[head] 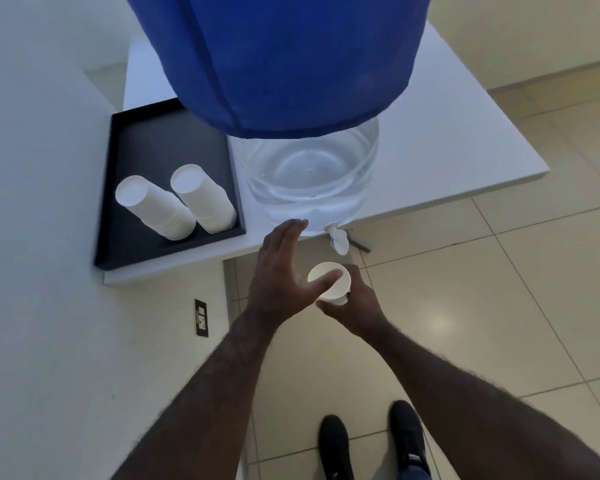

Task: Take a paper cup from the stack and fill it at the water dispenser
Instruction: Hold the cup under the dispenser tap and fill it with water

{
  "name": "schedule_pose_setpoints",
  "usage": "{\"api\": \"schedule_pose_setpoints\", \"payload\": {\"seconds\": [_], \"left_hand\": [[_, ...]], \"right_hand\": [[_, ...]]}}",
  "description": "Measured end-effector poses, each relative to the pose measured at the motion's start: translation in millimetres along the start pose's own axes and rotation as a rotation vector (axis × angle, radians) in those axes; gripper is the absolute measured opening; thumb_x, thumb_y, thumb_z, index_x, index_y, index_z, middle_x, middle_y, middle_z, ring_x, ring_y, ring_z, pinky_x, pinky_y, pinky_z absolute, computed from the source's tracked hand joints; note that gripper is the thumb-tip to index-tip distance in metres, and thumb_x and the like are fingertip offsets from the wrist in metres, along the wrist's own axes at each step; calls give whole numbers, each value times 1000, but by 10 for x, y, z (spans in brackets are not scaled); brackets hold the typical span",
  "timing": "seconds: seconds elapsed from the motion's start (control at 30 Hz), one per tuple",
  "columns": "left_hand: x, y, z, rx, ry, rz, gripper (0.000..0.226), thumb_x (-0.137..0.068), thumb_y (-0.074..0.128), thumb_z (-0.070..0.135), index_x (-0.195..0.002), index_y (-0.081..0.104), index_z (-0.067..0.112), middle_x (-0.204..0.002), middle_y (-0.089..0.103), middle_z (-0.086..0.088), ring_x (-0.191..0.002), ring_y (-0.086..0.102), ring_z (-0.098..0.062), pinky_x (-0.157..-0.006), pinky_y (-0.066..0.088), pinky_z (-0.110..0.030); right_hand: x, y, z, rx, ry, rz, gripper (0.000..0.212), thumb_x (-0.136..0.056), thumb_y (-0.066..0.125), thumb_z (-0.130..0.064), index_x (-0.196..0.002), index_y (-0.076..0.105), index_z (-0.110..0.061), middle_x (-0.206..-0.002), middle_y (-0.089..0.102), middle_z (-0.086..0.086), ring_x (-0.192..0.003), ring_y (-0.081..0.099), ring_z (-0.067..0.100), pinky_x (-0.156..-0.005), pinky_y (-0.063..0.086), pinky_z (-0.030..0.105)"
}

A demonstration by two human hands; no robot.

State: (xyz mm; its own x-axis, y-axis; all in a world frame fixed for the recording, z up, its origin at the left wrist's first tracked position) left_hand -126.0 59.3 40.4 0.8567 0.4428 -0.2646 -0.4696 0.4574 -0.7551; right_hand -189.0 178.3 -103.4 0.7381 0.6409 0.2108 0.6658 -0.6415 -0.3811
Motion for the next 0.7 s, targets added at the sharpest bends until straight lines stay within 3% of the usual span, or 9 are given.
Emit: {"api": "schedule_pose_setpoints", "payload": {"seconds": [0.27, 0.43, 0.7], "left_hand": [[-233, 343, 219, -148, 139, -92, 55, -70, 87, 28, -115, 65, 6, -120, 65, -8, -112, 58, -26, -96, 51, -43], [-259, 452, 273, -178, 164, -102, 40, -72, 86, 17, -105, 70, 2, -115, 69, -10, -108, 61, -28, -91, 54, -39], [-226, 475, 275, -208, 135, -57, 31, -75, 81, 8, -103, 70, 1, -111, 68, -12, -100, 62, -30, -82, 57, -41]], "right_hand": [[-300, -306, 184, -85, 23, 154, 66, -67, 85, -26, -122, 48, -25, -111, 64, -6, -95, 62, 15, -71, 45, 20], [-398, -386, 31, -110, -62, 173, 62, -69, 85, -21, -118, 49, -31, -112, 64, -7, -95, 61, 10, -70, 40, 4], [-484, -347, -155, -100, -139, 154, 59, -70, 86, -24, -120, 55, -21, -112, 67, -3, -95, 61, 10, -76, 41, 9]]}}
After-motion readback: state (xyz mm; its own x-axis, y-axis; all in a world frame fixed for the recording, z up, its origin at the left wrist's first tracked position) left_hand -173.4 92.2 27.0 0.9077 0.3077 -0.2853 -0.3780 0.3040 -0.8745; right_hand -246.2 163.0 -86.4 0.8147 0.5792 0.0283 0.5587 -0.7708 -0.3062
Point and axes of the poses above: each hand's wrist, its own x-axis away from the middle knuckle, its own y-axis out of the palm, z = x × y, the point moved 10 cm from there along -x, towards the middle knuckle
